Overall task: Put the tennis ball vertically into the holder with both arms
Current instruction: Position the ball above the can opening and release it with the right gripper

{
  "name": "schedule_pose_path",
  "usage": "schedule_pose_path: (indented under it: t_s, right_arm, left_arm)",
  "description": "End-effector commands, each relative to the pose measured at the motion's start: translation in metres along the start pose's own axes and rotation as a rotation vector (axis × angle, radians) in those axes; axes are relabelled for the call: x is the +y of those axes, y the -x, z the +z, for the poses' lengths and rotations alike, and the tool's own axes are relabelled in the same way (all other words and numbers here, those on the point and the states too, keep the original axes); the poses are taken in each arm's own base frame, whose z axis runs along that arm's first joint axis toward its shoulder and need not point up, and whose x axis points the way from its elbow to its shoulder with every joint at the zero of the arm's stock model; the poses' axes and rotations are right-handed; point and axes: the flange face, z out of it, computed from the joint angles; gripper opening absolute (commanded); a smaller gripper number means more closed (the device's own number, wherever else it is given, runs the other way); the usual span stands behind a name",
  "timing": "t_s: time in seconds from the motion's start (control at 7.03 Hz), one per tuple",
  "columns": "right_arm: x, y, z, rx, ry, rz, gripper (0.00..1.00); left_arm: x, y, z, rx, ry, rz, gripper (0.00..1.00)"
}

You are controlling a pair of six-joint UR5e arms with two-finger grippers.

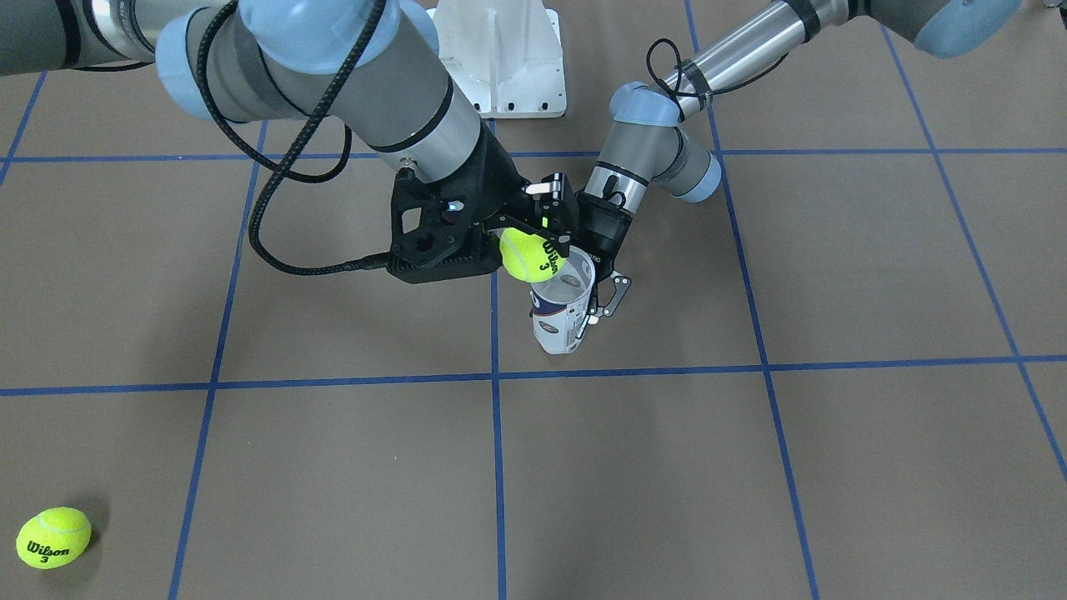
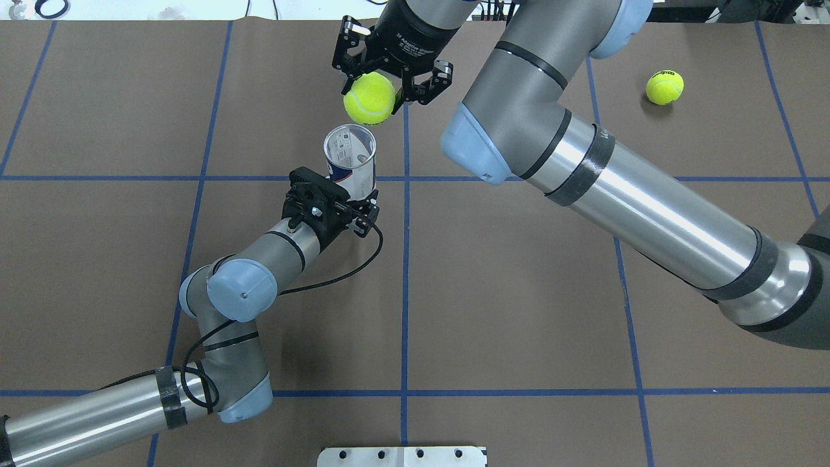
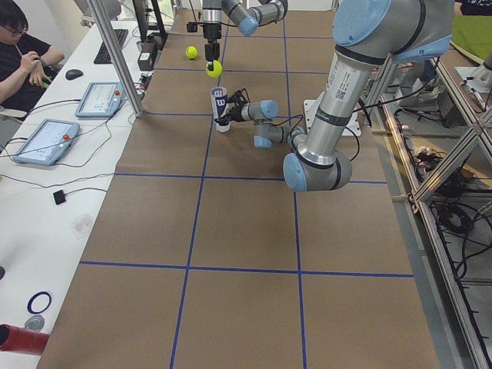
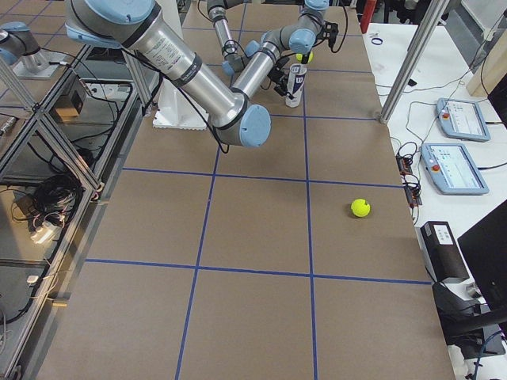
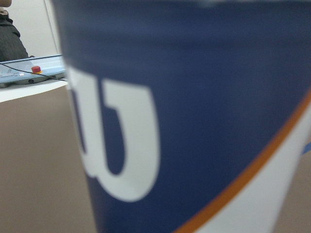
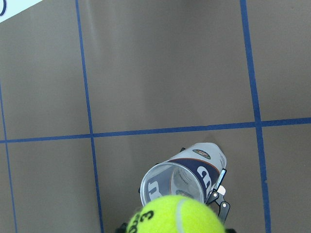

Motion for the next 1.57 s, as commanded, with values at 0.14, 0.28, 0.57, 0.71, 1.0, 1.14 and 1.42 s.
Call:
schedule_pose_path:
  t_s: [0.14,0.28,0.57,0.71,1.0,1.14,1.42]
  right_arm:
    - [0.015,0.015,0.037,0.035,-0.013,-0.011,0.0]
    - [0.017,0.015,0.039,0.036,-0.01,-0.011,0.0]
    - [0.019,0.015,0.042,0.037,-0.007,-0.013,0.0]
    - [0.019,0.015,0.042,0.037,-0.007,-0.012,0.0]
    - [0.02,0.013,0.044,0.039,-0.009,-0.003,0.99]
    - [0.02,0.014,0.047,0.044,-0.035,-0.006,0.99]
    - [0.021,0.017,0.045,0.039,-0.041,-0.004,0.99]
  left_arm:
    - [0.0,0.001,0.0,-0.002,0.0,0.007,0.71]
    - [-0.001,0.002,0.0,-0.003,-0.001,0.007,0.71]
    - [-0.003,0.005,0.001,-0.007,-0.003,0.007,0.71]
    - [-0.003,0.006,0.002,-0.009,-0.004,0.007,0.71]
    - [-0.003,0.005,0.002,-0.007,-0.003,0.007,0.72]
    - [-0.004,0.006,0.002,-0.009,-0.004,0.007,0.72]
    - [-0.005,0.008,0.002,-0.011,-0.006,0.007,0.72]
